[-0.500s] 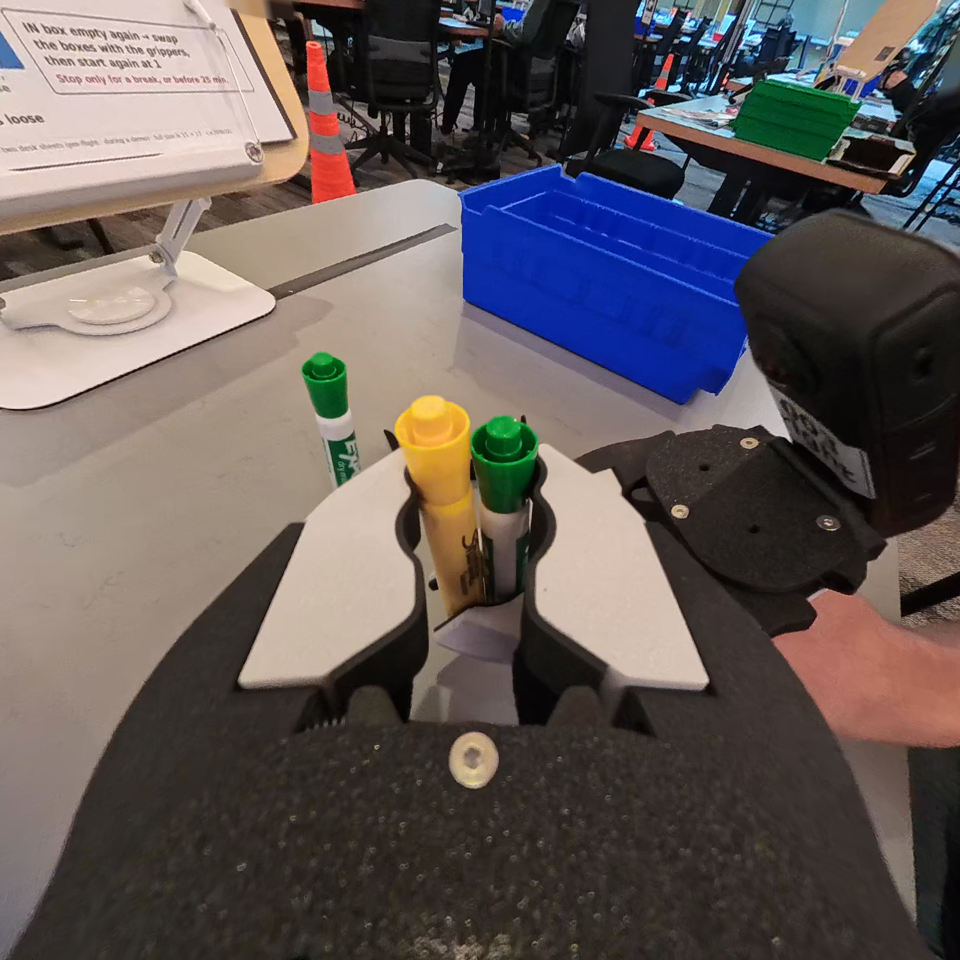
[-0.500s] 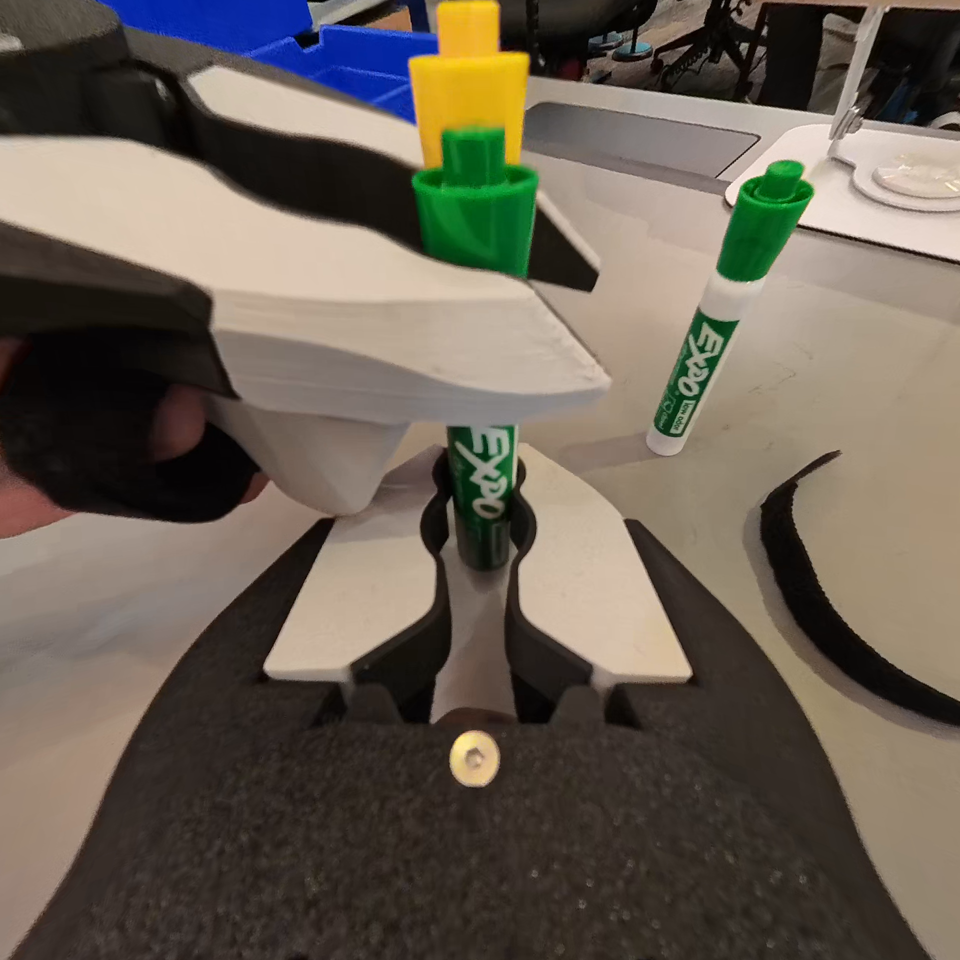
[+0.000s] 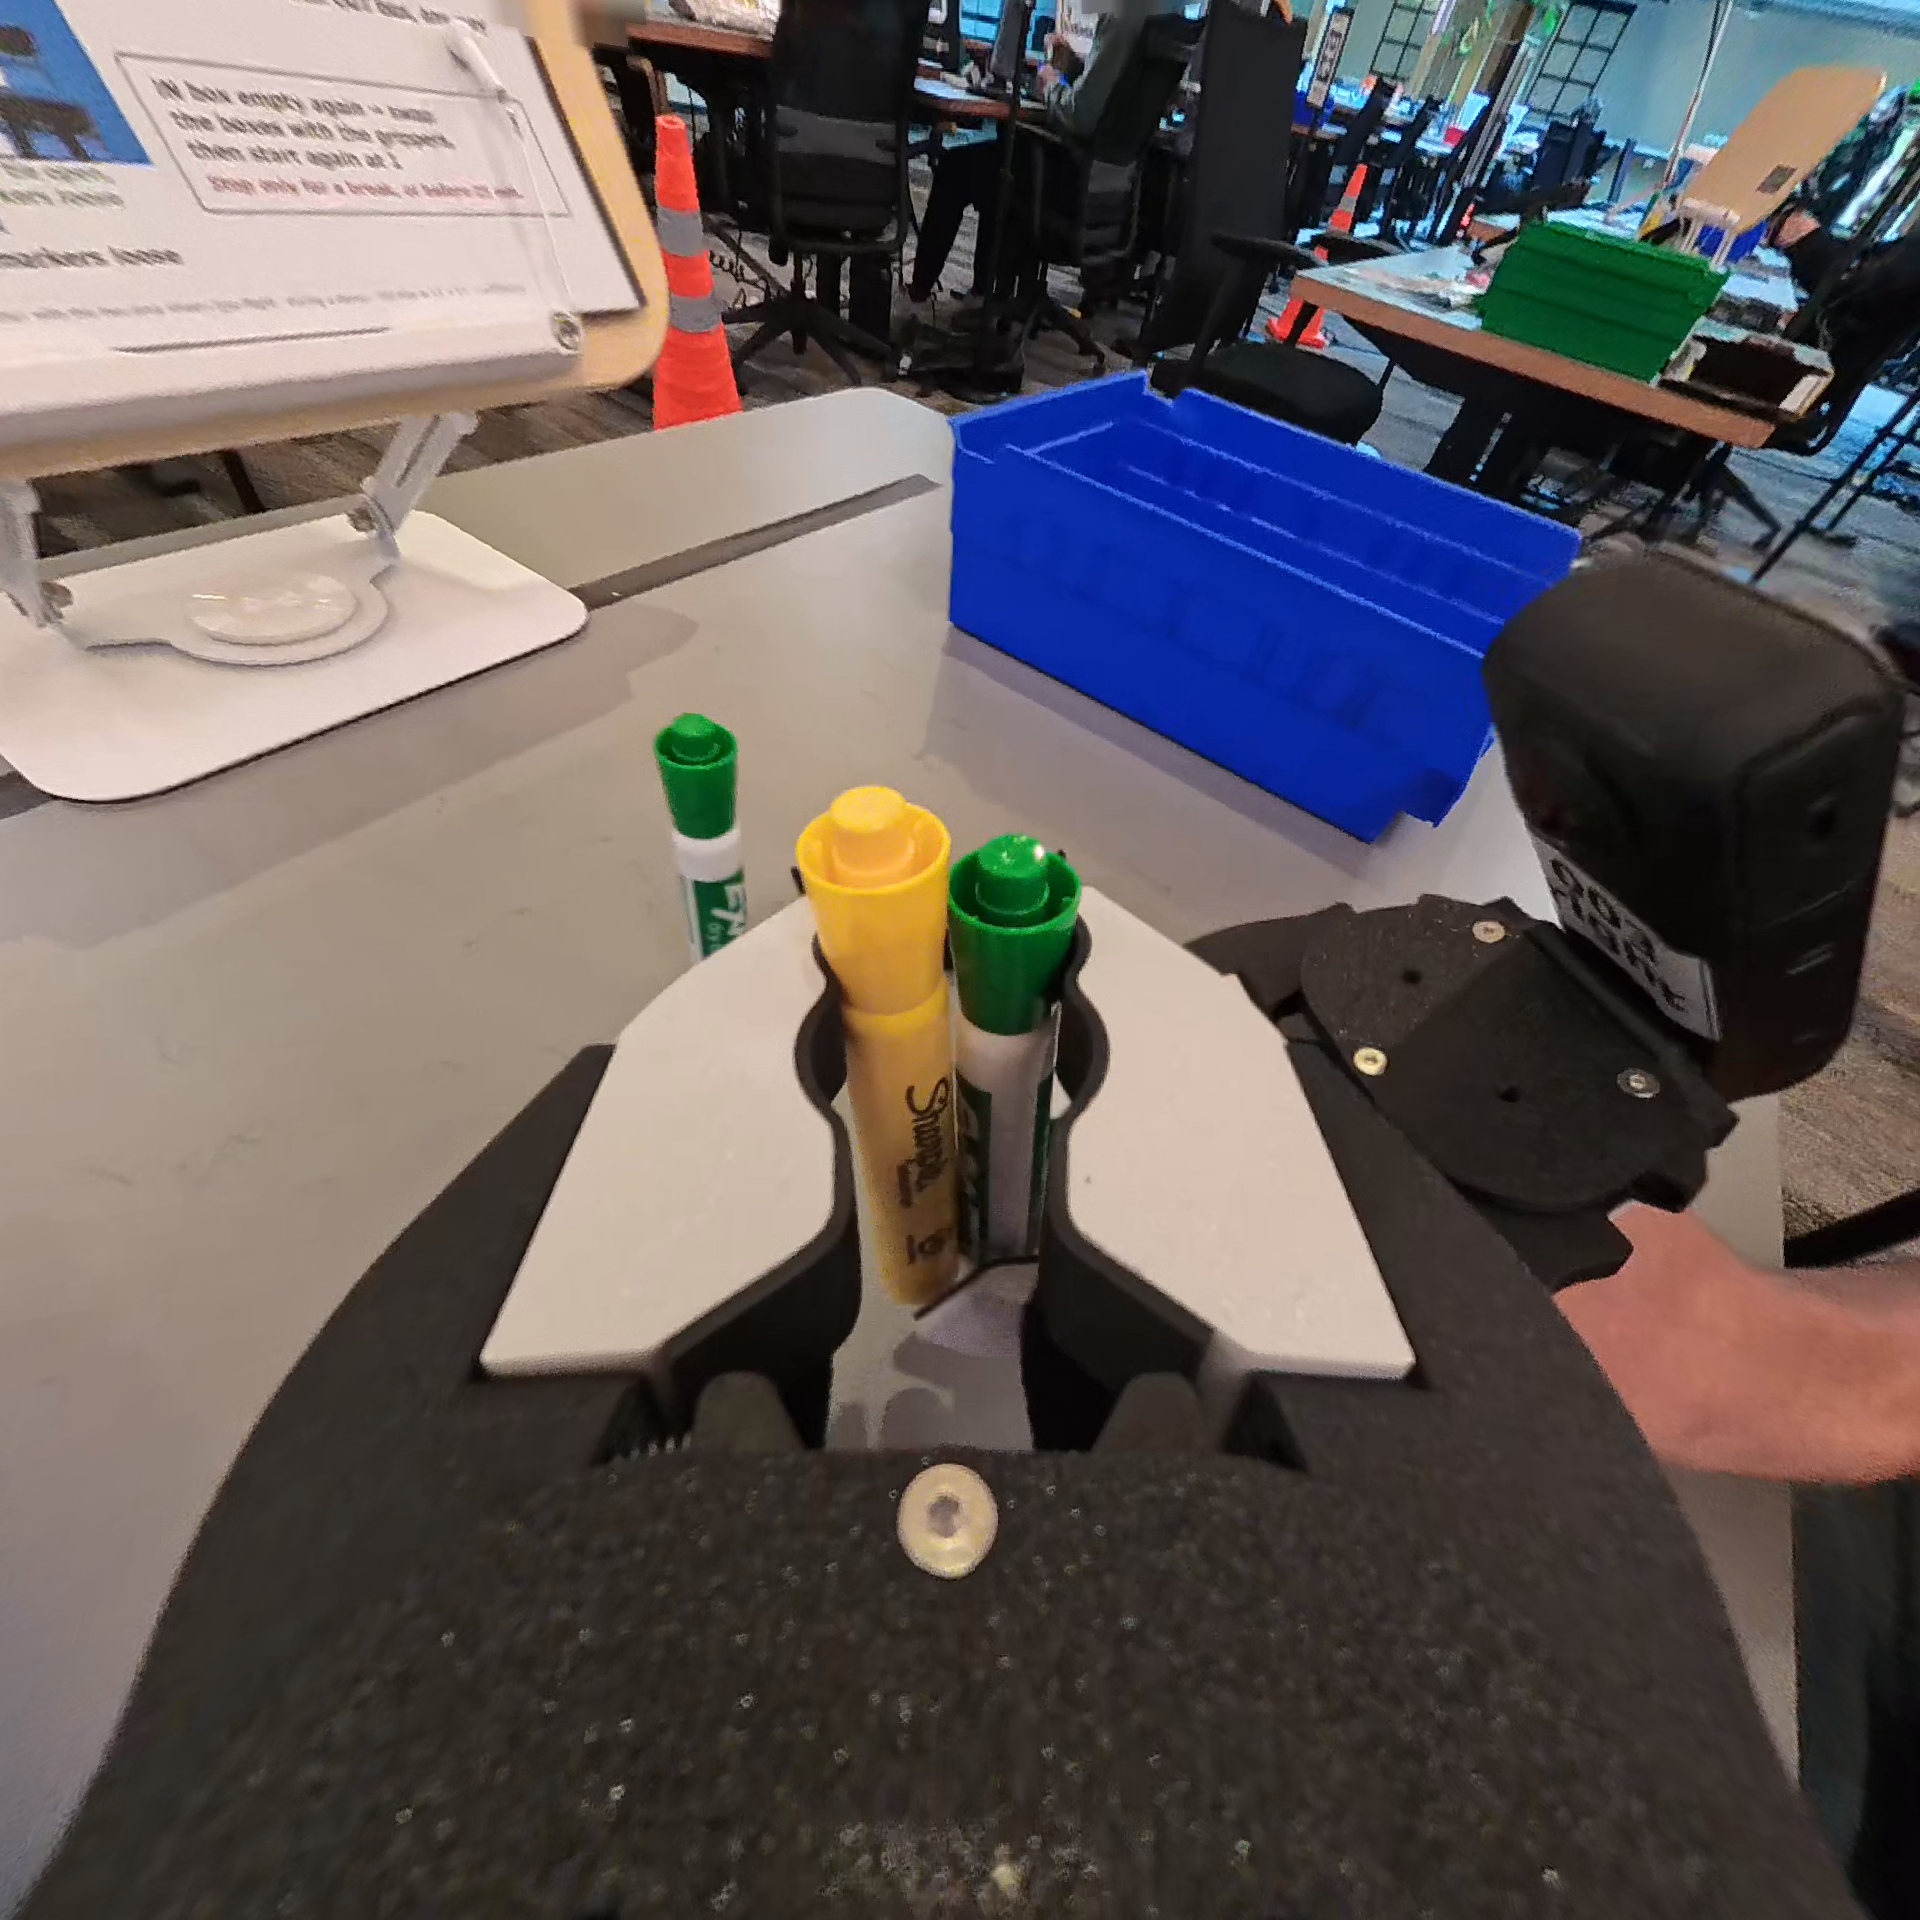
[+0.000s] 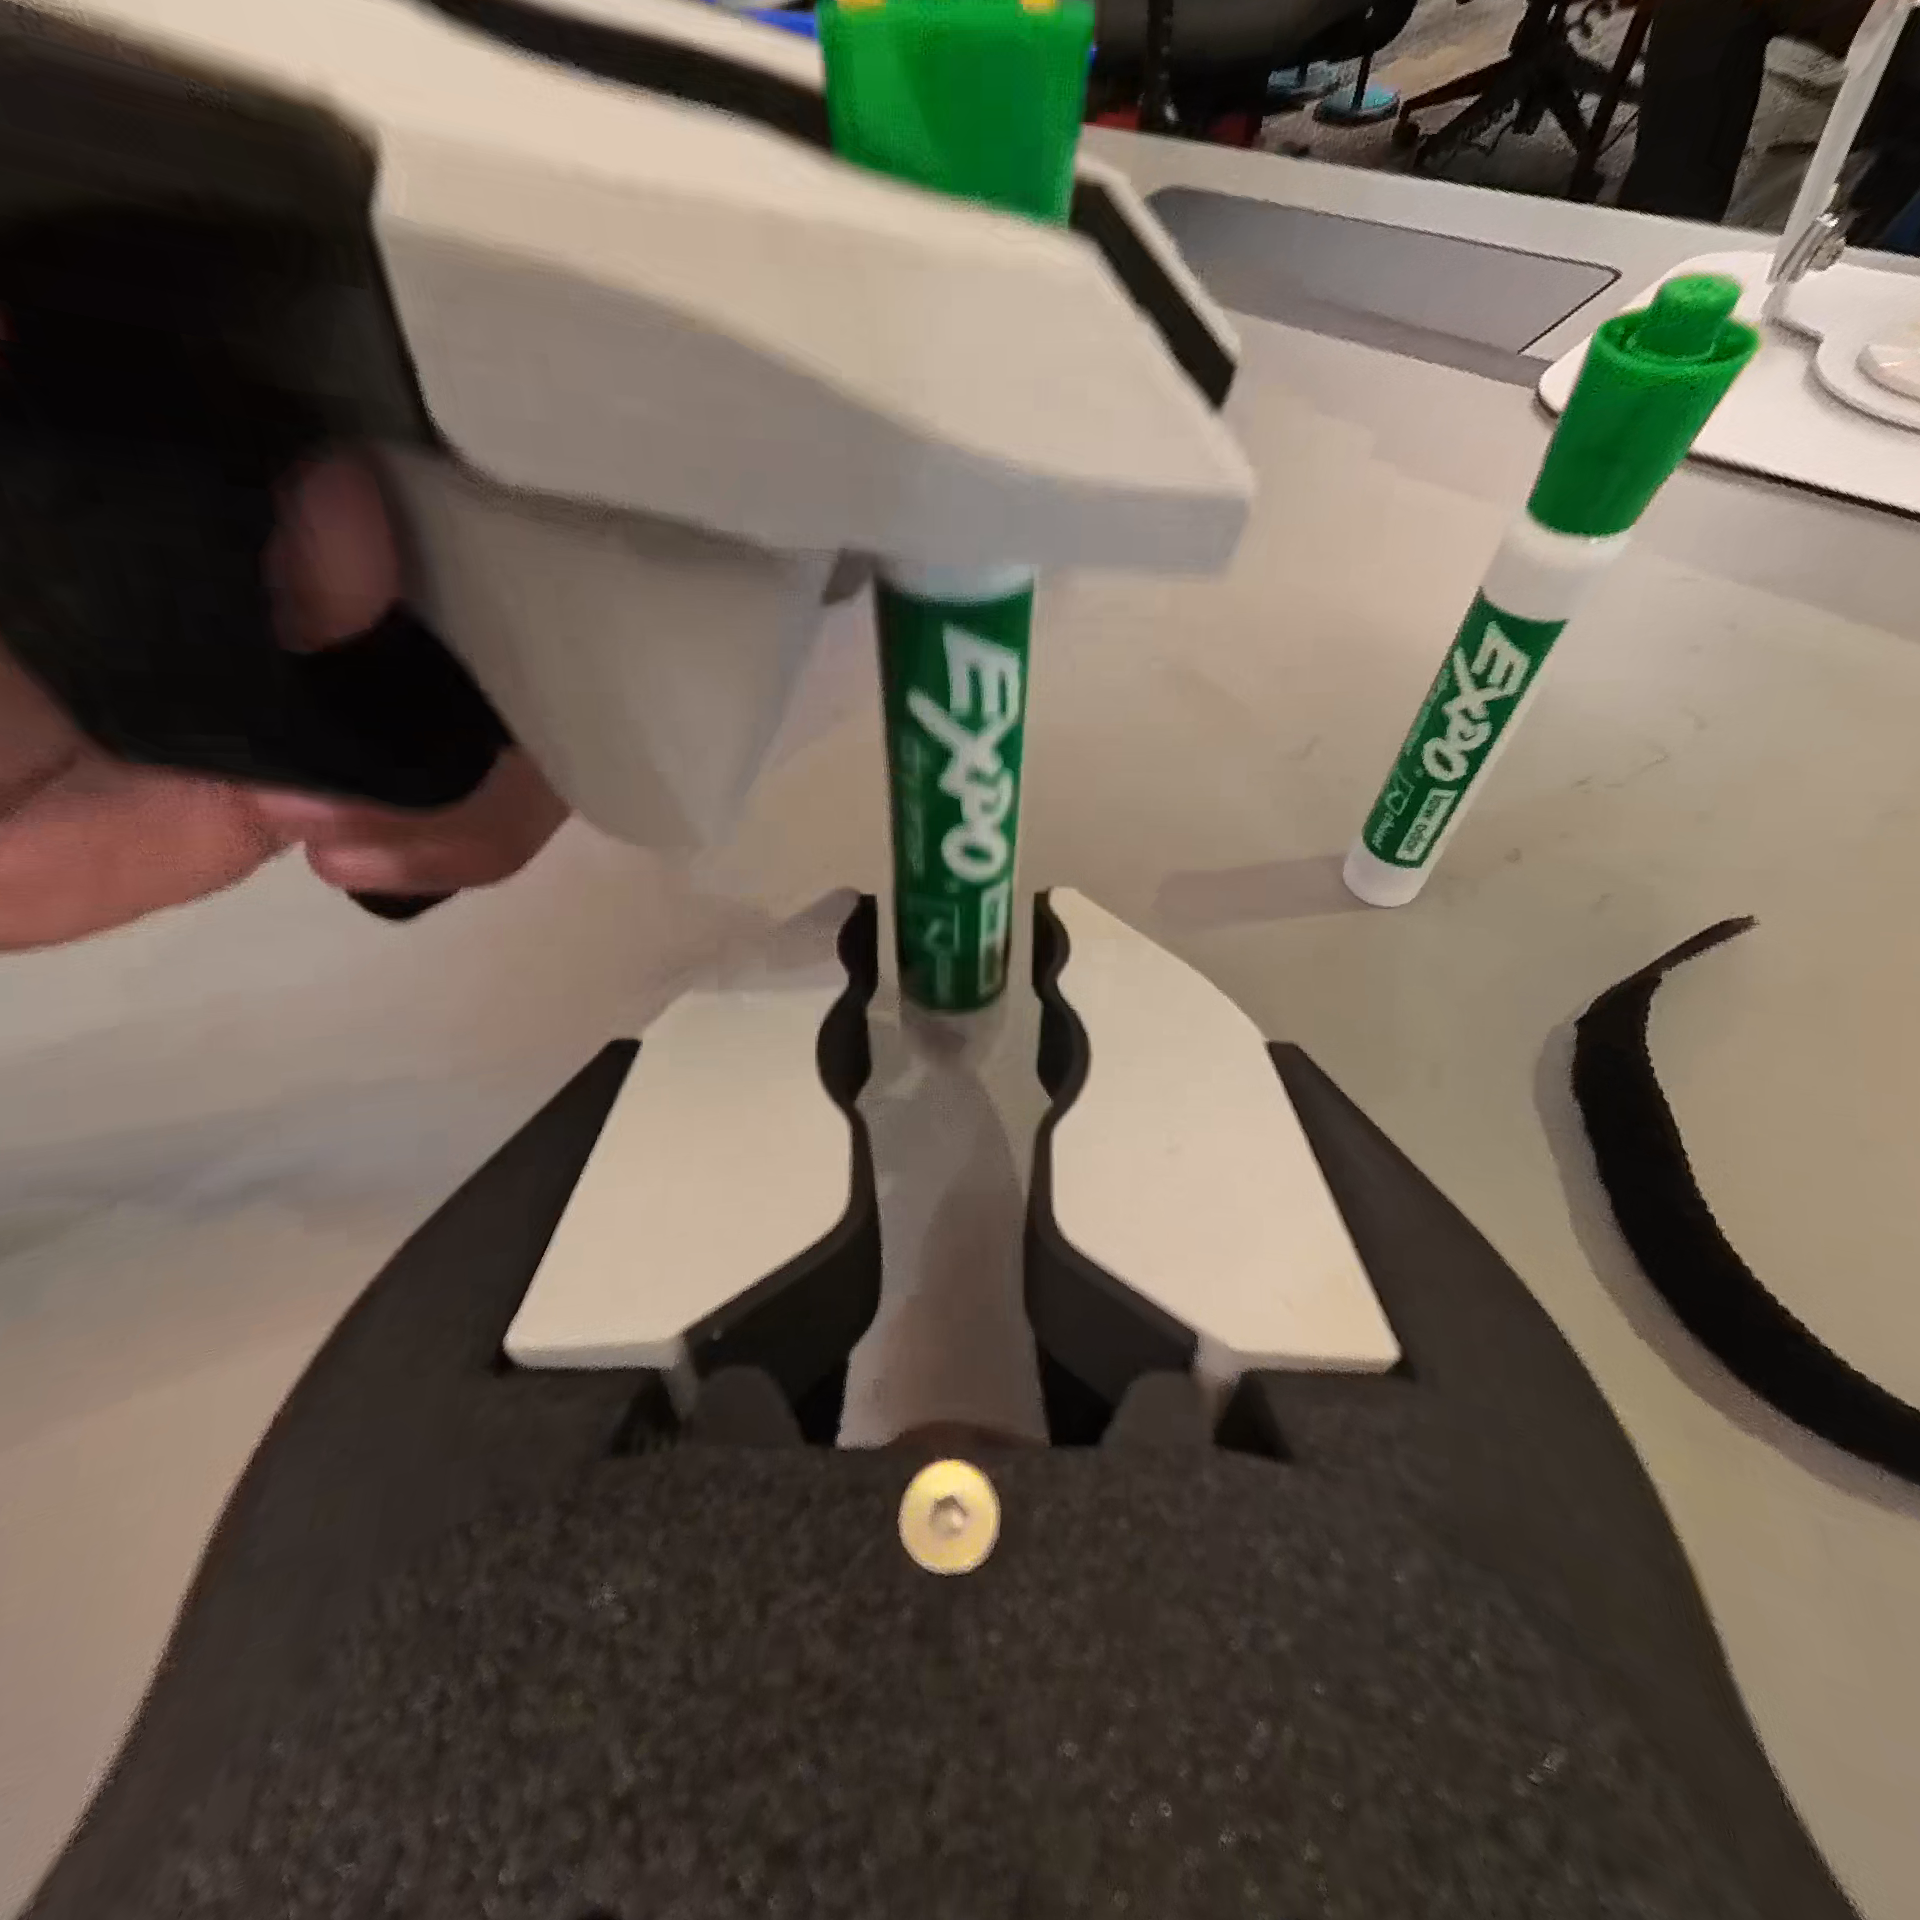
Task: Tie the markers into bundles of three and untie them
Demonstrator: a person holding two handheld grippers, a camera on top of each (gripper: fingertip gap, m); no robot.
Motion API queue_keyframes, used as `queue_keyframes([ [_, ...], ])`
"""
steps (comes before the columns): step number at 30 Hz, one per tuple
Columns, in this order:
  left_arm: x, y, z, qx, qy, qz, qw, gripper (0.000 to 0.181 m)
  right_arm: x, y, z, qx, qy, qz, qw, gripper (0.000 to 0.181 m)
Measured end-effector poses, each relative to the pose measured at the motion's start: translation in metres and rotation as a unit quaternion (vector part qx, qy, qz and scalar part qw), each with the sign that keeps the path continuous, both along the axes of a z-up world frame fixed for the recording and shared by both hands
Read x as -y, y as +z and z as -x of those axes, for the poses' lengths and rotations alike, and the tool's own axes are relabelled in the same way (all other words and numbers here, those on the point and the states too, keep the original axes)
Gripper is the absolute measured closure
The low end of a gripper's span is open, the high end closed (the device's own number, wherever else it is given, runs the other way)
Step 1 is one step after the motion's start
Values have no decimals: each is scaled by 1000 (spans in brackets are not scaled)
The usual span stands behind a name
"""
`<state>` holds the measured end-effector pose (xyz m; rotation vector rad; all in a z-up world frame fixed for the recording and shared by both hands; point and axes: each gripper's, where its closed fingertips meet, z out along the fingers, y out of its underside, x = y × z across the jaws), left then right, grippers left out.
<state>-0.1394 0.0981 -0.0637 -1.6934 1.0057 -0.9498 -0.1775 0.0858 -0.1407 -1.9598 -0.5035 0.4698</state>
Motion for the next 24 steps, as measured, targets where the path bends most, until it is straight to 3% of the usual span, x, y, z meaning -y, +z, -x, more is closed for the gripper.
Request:
queue_keyframes([
  [8,-2,22,7,71,-17,53,996,144,2,3,2,11,17,-9,1000,164],
  [24,6,13,2,46,-21,35,998,143,6,-1,3,13,12,3,1000,164],
])
